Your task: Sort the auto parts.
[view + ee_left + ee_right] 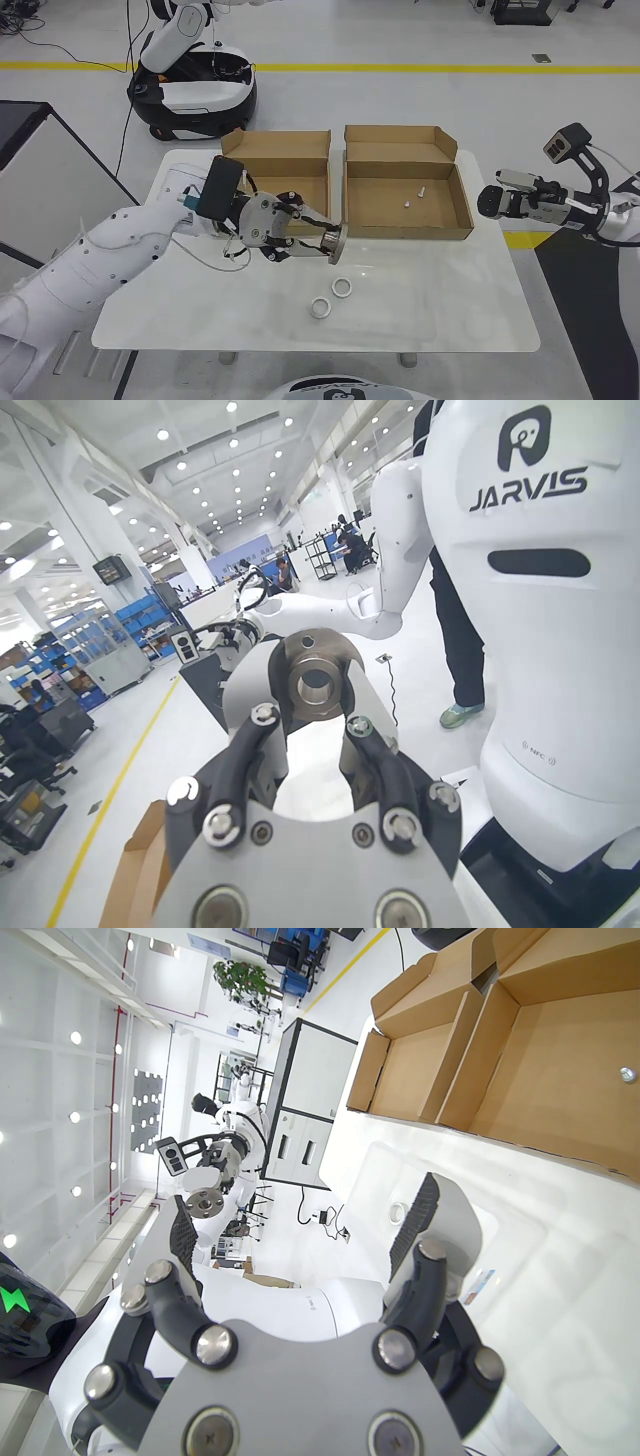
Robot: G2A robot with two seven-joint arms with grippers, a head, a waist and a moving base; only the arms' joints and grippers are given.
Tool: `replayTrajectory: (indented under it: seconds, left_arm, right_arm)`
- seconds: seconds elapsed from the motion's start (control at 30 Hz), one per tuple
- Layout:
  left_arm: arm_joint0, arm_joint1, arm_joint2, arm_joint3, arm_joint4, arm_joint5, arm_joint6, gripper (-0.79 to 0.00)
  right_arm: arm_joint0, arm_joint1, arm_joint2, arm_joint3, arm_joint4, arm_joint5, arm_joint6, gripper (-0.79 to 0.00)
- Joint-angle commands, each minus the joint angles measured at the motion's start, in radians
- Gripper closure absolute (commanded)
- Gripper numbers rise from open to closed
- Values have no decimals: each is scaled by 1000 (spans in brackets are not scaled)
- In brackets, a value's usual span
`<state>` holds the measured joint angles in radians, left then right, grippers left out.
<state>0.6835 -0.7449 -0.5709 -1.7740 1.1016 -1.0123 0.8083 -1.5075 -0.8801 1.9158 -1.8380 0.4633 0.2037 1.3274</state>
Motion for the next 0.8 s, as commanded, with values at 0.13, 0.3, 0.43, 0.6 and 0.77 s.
replayTrajectory:
  seconds: [0.13,0.3,0.43,0.6,0.77]
  left_arm:
    - [26,14,-57,-42,-29,0,0,0]
    - [51,22,-114,-72,-58,0,0,0]
    - [78,26,-164,-93,-78,0,0,0]
    - [94,28,-187,-102,-82,0,0,0]
    - [94,28,-187,-102,-82,0,0,0]
  right_arm:
    - [0,0,0,0,0,0,0,-785]
    - [0,0,0,0,0,0,0,-785]
    - [0,0,0,0,0,0,0,-785]
    - [0,0,0,0,0,0,0,-785]
    - [0,0,0,0,0,0,0,-785]
